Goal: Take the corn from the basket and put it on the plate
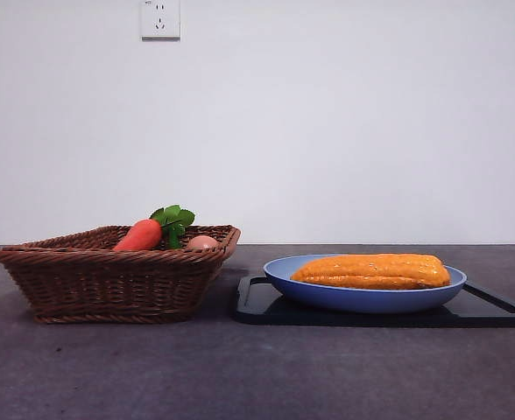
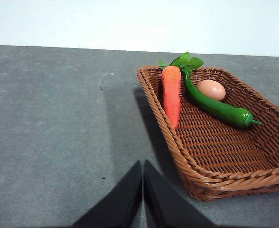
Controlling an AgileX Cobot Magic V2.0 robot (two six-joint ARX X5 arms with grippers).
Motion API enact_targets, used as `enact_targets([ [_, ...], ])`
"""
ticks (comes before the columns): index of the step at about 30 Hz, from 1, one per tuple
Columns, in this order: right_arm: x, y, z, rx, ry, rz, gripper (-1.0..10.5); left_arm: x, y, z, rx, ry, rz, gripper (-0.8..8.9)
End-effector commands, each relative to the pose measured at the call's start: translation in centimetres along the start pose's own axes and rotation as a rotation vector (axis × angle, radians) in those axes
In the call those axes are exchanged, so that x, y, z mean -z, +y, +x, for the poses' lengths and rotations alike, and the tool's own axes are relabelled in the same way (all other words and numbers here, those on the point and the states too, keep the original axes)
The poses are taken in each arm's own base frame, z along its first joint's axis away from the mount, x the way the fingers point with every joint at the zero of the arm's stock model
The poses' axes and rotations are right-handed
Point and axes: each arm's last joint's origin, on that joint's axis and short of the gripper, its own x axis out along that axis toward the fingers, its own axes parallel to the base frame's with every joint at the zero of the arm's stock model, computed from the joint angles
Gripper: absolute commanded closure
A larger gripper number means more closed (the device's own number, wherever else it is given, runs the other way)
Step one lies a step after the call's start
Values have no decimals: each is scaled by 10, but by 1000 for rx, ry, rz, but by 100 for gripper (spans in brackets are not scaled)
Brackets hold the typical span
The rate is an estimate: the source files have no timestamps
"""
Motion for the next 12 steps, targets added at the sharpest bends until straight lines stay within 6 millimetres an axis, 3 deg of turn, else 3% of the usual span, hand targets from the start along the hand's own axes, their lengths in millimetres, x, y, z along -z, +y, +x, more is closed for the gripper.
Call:
enact_targets([
  [1, -10, 2, -11, 53, -149, -158, 944, 9, 1, 3, -5, 22, -8, 807],
  [6, -8, -1, -17, 128, -406, -322, 944, 9, 1, 3, -5, 22, -8, 807],
  [12, 27, -12, -12, 244, -596, -369, 944, 9, 1, 3, -5, 22, -8, 807],
])
